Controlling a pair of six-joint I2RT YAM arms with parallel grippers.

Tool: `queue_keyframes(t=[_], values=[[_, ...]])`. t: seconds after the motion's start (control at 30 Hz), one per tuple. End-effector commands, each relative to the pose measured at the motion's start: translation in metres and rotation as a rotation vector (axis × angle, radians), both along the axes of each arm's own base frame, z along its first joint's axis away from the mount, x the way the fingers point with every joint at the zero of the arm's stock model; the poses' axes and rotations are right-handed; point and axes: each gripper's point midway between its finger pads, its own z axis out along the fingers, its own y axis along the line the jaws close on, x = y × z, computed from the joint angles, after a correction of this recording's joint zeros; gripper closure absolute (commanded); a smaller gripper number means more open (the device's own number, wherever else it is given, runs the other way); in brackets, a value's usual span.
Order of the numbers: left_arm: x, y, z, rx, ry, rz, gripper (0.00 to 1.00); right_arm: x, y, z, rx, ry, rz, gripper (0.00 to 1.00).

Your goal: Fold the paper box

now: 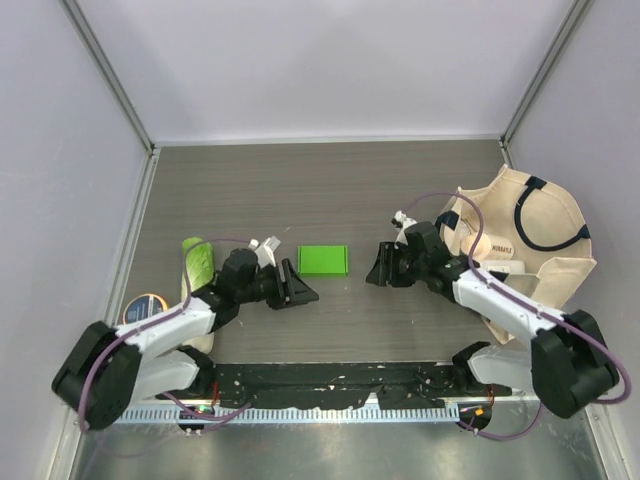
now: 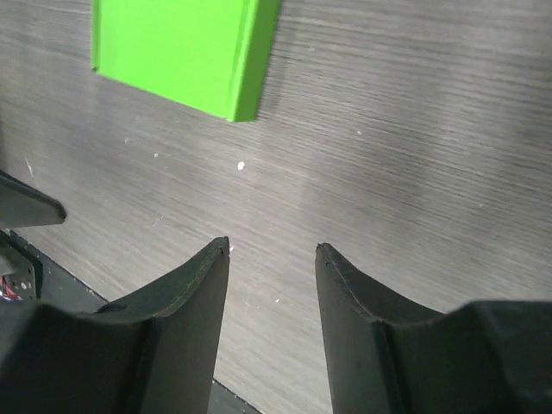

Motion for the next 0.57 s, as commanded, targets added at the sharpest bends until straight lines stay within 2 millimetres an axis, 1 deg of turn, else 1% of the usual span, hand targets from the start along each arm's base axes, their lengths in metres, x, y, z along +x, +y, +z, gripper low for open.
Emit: queue_keyframes(t=[0.0,0.03,0.07,0.1,0.13,0.17,0.2,0.23,0.27,0.3,0.33,0.37,0.4,0.43,0.47,0.5,0.53], values=[[-0.006,-0.003,0.086,-0.063,-0.212,-0.092,0.43,0.005,-0.009,0.058,-0.103,-0.145,-0.003,0.48],[-0.004,0.002,0.1,-0.046,-0.256,-0.079,0.41,0.002,-0.006,0.072,-0.1,-0.176,0.014,0.46],[-0.006,0.009,0.129,-0.041,-0.31,-0.058,0.39,0.008,-0.006,0.093,-0.099,-0.221,-0.004,0.46],[0.003,0.019,0.139,0.012,-0.376,-0.006,0.37,0.005,-0.008,0.101,-0.107,-0.23,0.0,0.45],[0.006,0.027,0.153,0.034,-0.416,0.026,0.36,0.003,-0.009,0.12,-0.086,-0.274,-0.005,0.44],[0.005,0.035,0.175,0.053,-0.451,0.054,0.35,0.004,-0.008,0.143,-0.064,-0.326,-0.001,0.43],[0.012,0.05,0.191,0.088,-0.519,0.133,0.34,0.001,-0.009,0.16,-0.048,-0.362,0.012,0.42],[0.013,0.058,0.214,0.085,-0.569,0.172,0.34,0.0,-0.011,0.176,-0.035,-0.405,0.003,0.41],[0.015,0.066,0.222,0.1,-0.593,0.208,0.32,-0.004,-0.017,0.214,0.015,-0.495,-0.022,0.39],[0.015,0.078,0.238,0.098,-0.645,0.267,0.32,-0.006,-0.023,0.233,0.028,-0.547,-0.04,0.37],[0.014,0.084,0.249,0.102,-0.684,0.289,0.31,-0.009,-0.028,0.251,0.035,-0.601,-0.05,0.34],[0.011,0.09,0.269,0.082,-0.73,0.312,0.3,-0.021,-0.039,0.287,0.078,-0.693,-0.071,0.33],[0.005,0.096,0.284,0.067,-0.773,0.325,0.29,-0.022,-0.053,0.304,0.07,-0.752,-0.129,0.31],[0.001,0.103,0.305,0.054,-0.829,0.345,0.29,-0.028,-0.064,0.321,0.073,-0.811,-0.155,0.26],[-0.003,0.107,0.315,0.048,-0.859,0.351,0.25,-0.035,-0.076,0.346,0.091,-0.872,-0.193,0.24],[-0.008,0.11,0.326,0.036,-0.892,0.355,0.23,-0.049,-0.089,0.365,0.121,-0.934,-0.227,0.2],[-0.017,0.118,0.346,0.021,-0.954,0.367,0.21,-0.056,-0.1,0.379,0.129,-0.982,-0.257,0.2]])
